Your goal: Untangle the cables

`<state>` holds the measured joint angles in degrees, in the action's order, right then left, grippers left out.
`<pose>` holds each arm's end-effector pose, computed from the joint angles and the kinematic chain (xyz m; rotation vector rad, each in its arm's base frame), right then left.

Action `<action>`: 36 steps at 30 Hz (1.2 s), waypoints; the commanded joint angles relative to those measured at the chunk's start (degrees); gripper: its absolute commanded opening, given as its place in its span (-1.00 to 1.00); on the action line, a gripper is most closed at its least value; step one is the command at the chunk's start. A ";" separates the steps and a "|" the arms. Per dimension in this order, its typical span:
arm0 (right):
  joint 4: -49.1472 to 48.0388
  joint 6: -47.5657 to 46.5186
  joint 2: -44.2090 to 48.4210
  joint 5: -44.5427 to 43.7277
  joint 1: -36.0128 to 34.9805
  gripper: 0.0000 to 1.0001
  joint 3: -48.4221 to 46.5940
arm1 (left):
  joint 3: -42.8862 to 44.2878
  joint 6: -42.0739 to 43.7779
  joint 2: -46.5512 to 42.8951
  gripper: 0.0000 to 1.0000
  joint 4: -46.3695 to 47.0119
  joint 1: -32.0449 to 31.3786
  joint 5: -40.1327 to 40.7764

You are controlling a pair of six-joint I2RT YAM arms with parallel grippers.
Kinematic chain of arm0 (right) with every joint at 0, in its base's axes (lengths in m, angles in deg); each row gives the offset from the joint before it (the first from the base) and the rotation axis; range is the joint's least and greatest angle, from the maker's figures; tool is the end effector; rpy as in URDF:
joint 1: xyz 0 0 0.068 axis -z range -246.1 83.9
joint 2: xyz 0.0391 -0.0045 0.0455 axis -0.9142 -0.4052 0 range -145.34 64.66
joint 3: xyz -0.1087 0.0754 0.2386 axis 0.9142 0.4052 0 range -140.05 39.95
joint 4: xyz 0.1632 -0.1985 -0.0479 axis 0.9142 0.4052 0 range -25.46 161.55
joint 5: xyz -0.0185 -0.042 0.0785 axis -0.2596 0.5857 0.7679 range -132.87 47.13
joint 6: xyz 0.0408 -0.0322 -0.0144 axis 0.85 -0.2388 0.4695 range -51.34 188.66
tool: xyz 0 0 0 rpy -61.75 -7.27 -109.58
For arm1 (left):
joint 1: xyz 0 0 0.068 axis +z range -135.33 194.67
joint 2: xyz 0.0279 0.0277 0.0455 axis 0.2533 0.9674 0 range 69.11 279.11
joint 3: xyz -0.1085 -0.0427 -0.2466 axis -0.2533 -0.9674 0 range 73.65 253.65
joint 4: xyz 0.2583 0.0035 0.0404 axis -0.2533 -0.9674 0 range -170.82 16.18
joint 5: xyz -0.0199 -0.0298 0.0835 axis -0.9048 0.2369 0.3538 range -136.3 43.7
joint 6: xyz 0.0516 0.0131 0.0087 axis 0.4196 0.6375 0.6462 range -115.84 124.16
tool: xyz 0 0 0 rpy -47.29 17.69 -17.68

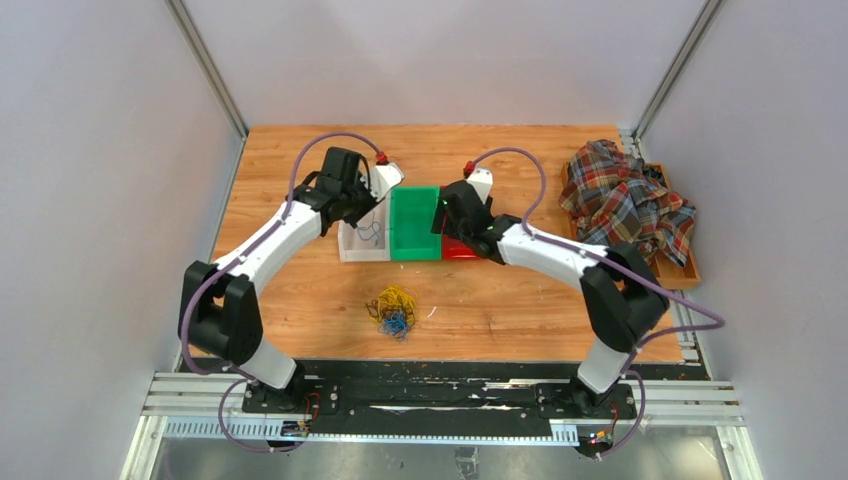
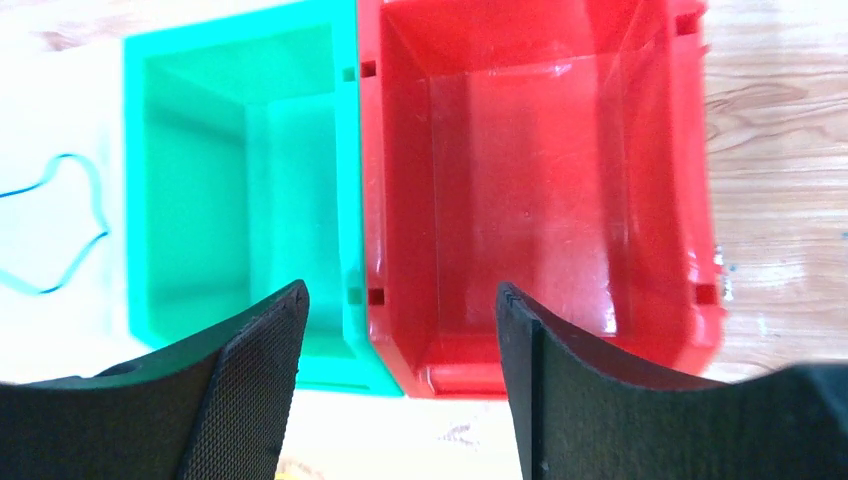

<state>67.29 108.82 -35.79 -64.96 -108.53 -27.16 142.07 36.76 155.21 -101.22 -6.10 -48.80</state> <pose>0.2983 0.2546 0.2256 0.1720 2.1698 0.4094 0.3090 -0.1189 0.2820 1.0777 2.0963 0.0493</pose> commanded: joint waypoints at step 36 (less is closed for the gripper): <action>-9.20 -22.64 26.74 21.59 -15.69 0.41 18.15 | -0.85 -3.61 -14.30 0.95 -21.30 6.73 -29.76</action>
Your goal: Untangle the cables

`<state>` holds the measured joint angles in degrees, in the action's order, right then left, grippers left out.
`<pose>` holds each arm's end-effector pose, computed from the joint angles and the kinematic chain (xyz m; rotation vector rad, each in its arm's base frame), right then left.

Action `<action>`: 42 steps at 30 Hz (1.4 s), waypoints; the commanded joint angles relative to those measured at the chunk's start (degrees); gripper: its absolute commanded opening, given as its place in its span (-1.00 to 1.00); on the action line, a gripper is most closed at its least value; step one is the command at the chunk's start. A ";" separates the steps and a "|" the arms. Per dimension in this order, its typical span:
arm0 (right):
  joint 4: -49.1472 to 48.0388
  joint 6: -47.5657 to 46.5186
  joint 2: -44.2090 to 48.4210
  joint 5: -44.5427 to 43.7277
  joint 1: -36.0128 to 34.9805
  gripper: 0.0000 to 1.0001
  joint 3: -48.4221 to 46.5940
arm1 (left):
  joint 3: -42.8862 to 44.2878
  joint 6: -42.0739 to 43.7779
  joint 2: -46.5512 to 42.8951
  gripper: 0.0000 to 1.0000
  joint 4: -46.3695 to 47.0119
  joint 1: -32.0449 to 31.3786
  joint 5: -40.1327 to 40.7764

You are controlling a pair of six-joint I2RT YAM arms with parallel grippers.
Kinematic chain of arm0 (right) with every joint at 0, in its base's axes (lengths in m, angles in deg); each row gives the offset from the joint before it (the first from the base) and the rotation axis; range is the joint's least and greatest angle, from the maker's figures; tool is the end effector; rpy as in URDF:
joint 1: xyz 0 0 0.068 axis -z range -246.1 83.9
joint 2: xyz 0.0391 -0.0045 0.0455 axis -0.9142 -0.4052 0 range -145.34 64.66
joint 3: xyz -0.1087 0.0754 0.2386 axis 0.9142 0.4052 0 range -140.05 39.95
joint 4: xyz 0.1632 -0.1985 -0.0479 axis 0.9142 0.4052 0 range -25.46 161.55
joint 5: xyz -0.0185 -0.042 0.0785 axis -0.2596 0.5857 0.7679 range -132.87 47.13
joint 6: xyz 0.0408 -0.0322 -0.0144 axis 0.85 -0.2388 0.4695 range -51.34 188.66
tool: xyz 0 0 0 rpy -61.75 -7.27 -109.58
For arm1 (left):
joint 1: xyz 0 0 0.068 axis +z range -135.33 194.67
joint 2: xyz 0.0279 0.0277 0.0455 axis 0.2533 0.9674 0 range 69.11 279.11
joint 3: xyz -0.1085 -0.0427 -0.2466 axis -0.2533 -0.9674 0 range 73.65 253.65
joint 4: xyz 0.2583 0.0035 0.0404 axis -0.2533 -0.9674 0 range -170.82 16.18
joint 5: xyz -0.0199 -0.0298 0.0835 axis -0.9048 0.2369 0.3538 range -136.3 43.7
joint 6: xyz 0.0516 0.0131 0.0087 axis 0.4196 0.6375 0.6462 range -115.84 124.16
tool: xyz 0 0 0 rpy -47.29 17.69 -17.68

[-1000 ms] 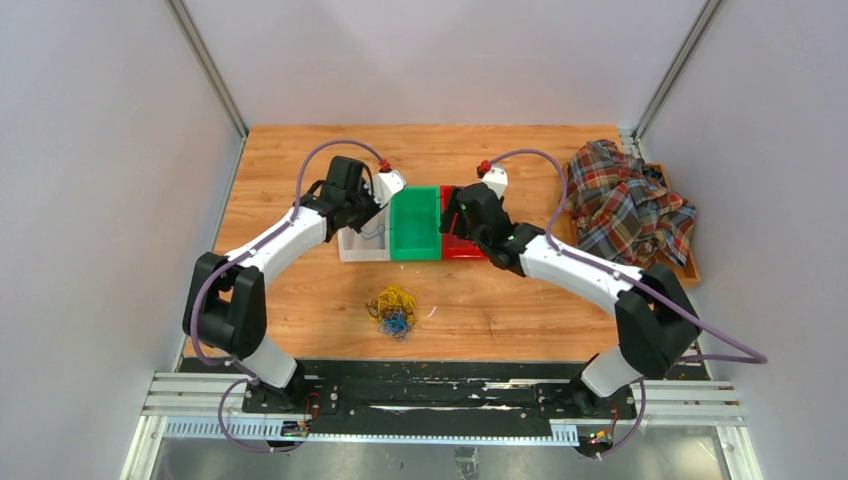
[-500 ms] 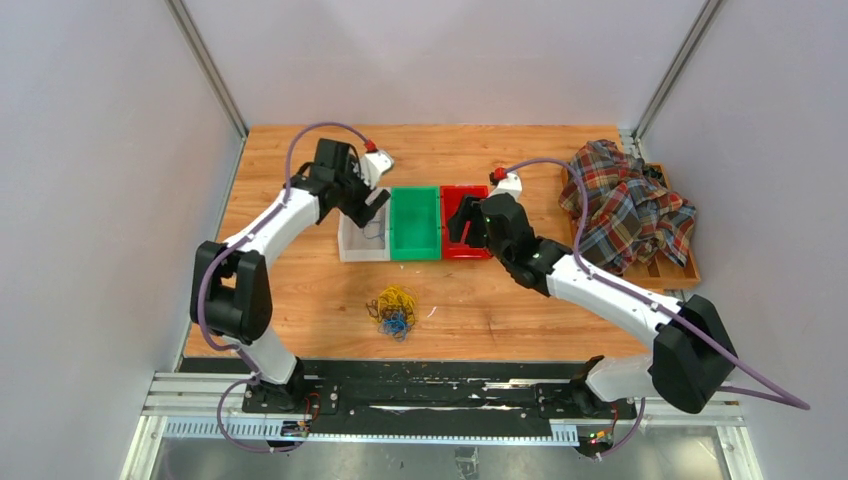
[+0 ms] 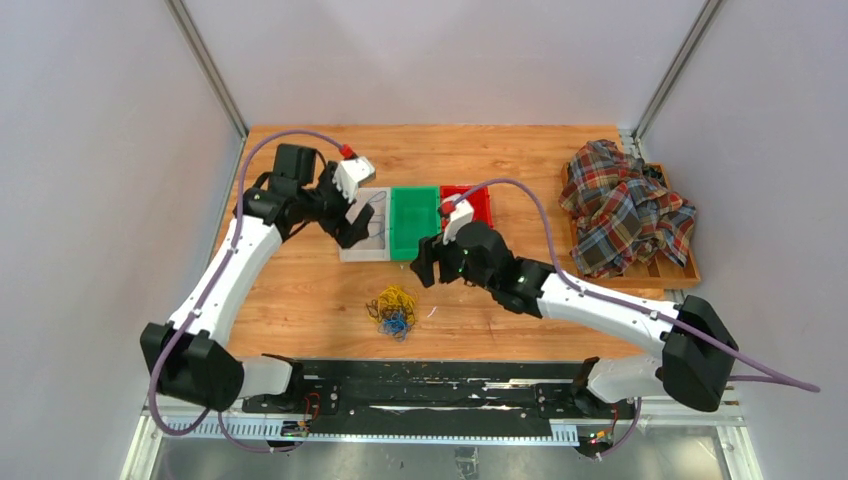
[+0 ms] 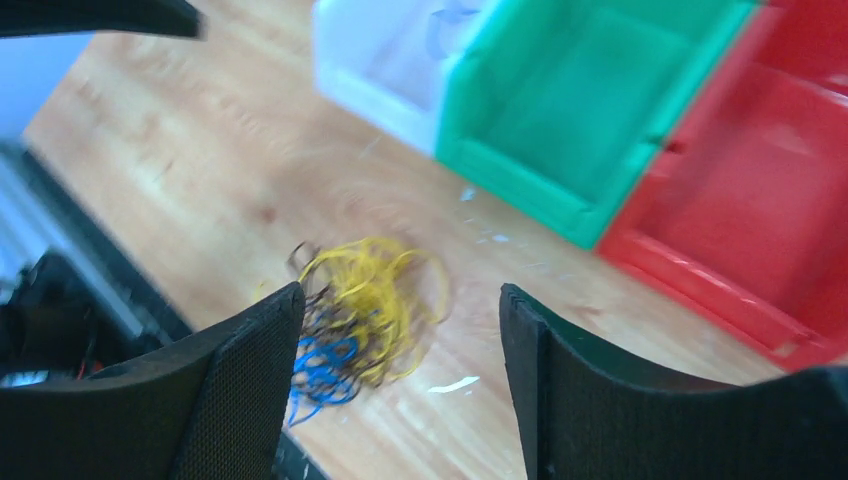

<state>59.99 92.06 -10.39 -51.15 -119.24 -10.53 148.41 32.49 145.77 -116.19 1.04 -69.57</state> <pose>0.1854 0.2387 0.2839 -0.4130 1.9477 0.7492 0.2711 -0.0802 0.3477 1.0021 2.0594 -0.3429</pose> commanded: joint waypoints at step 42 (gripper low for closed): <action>-1.08 -2.46 1.16 5.02 -7.01 -0.57 2.89 | -19.03 6.41 -10.78 0.21 -14.06 -11.30 -21.29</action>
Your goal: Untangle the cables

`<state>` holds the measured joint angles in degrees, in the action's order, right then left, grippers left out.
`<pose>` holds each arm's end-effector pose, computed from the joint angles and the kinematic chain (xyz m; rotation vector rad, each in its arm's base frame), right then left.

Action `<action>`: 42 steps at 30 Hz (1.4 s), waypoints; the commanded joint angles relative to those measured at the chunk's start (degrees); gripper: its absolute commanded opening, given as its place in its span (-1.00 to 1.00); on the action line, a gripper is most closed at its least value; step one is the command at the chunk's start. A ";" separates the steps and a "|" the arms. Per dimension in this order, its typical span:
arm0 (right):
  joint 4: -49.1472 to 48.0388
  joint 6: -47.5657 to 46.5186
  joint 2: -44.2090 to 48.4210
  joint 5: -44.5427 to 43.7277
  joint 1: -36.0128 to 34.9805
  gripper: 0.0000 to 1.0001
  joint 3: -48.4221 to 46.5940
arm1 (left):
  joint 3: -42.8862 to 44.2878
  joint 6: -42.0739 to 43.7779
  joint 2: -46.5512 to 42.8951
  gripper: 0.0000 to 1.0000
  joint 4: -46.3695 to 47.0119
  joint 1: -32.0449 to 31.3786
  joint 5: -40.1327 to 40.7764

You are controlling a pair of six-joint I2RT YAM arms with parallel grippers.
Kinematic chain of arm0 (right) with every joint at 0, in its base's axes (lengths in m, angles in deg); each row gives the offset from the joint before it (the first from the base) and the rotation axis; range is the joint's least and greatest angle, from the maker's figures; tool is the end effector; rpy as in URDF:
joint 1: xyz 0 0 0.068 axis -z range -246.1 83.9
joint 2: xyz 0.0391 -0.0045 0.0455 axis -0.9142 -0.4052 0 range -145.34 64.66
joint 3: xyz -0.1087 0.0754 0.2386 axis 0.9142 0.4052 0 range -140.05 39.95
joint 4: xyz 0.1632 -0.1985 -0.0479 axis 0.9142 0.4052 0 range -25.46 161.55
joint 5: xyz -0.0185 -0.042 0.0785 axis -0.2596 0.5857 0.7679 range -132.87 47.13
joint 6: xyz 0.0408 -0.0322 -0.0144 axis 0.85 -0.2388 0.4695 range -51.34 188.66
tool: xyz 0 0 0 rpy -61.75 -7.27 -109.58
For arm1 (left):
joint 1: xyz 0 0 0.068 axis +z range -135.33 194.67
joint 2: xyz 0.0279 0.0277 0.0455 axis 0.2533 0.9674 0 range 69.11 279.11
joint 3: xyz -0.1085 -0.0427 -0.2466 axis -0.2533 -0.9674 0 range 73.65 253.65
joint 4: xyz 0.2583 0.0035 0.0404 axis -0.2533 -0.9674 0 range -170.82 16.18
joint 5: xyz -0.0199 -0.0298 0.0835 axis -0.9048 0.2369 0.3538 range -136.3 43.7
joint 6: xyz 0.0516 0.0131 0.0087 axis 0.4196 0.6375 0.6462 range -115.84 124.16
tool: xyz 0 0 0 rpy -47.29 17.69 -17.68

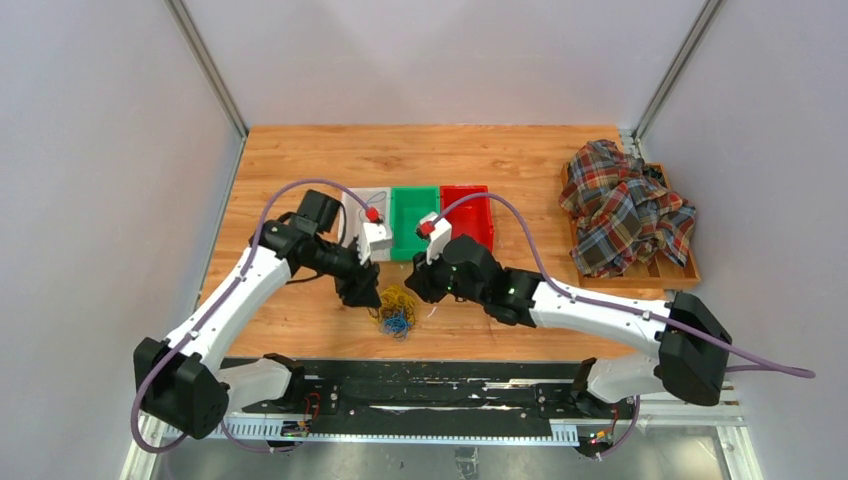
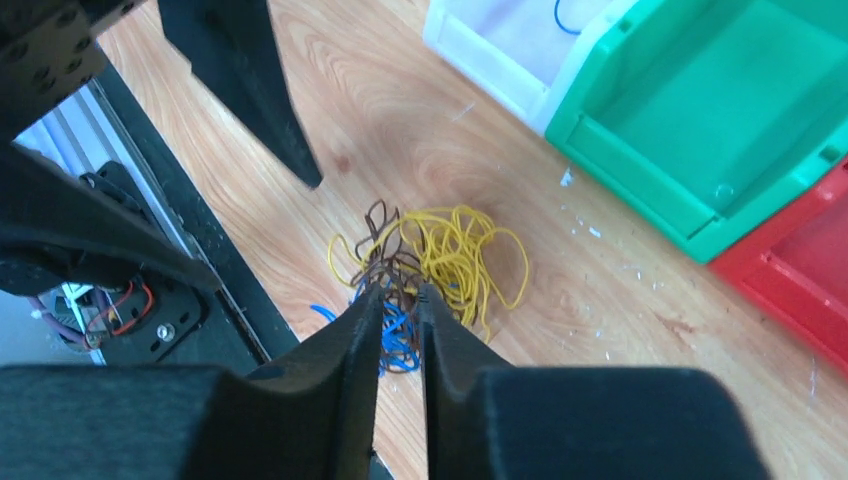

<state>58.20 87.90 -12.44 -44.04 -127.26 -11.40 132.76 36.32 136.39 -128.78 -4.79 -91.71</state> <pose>0.1507 0.2722 0.2820 -0.7093 1.8923 0.9078 0.1931 -0.0952 0.2933 1.2806 2.0879 -0.9491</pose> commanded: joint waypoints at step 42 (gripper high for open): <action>-0.84 1.60 13.27 -3.14 9.03 0.33 6.50 | 6.33 -1.86 2.54 -0.99 -1.24 -19.65 24.84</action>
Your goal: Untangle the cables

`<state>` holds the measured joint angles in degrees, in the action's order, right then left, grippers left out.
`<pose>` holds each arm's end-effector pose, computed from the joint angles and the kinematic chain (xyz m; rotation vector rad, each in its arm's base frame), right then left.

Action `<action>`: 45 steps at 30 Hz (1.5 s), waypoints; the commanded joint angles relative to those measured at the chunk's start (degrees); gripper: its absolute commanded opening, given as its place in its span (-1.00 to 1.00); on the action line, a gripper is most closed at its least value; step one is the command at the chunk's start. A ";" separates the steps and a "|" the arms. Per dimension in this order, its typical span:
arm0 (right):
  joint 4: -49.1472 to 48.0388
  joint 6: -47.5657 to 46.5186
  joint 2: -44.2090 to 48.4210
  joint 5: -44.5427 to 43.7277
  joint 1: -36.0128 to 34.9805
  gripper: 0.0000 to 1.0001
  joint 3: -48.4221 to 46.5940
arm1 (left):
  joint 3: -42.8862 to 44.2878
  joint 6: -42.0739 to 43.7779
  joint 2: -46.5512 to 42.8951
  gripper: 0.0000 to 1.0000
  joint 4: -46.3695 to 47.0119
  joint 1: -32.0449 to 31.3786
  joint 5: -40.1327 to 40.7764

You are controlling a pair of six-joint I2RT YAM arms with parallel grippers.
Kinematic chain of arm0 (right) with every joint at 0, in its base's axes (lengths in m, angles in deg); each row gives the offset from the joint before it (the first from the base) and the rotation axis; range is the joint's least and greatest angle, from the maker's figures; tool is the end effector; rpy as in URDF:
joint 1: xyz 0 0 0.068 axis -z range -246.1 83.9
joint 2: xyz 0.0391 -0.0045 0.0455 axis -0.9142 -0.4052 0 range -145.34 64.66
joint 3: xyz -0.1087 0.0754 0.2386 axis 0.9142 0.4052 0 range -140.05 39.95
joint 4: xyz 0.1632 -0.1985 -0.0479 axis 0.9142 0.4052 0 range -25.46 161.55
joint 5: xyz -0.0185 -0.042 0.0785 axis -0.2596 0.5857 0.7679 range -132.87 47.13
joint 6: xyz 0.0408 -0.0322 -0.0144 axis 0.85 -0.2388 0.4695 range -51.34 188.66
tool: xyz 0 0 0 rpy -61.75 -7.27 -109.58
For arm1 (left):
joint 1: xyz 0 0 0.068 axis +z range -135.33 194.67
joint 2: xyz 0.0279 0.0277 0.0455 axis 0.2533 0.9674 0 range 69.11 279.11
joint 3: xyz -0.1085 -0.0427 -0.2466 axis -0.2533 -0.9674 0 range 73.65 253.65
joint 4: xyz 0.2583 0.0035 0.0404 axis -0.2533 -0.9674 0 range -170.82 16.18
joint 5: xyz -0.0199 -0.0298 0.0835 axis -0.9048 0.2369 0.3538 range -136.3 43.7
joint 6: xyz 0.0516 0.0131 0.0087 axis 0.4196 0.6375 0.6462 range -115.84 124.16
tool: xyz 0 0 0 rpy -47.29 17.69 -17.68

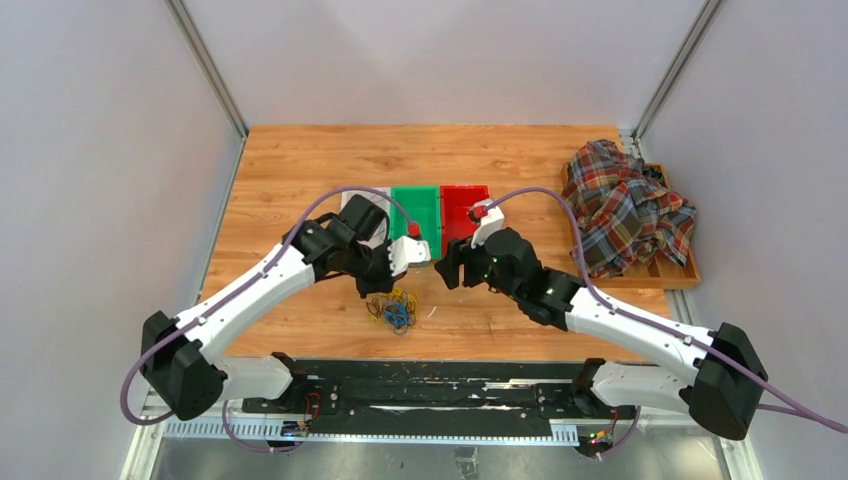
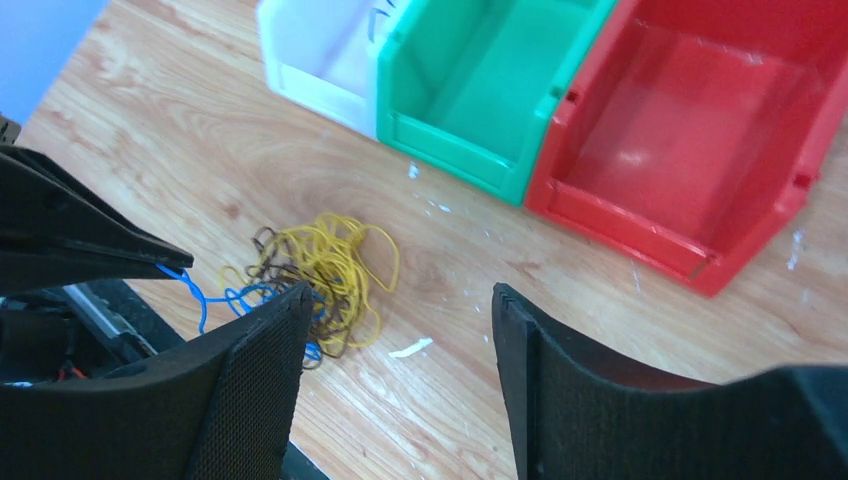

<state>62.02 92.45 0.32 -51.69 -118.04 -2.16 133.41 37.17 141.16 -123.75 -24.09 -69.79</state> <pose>0.1633 0.1997 0.2775 -0.3770 1.9454 0.7347 0.1786 -0.1616 0.2767 1.6462 2.0451 -0.5770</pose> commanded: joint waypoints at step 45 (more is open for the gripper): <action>-26.92 -6.15 -18.59 -1.87 -10.37 0.18 -13.64 | 36.75 -8.58 -3.69 -0.99 -19.98 -1.41 -4.30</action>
<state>39.95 85.15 -15.52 -54.60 -127.57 -14.42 167.29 29.06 136.31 -142.53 -24.86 -70.36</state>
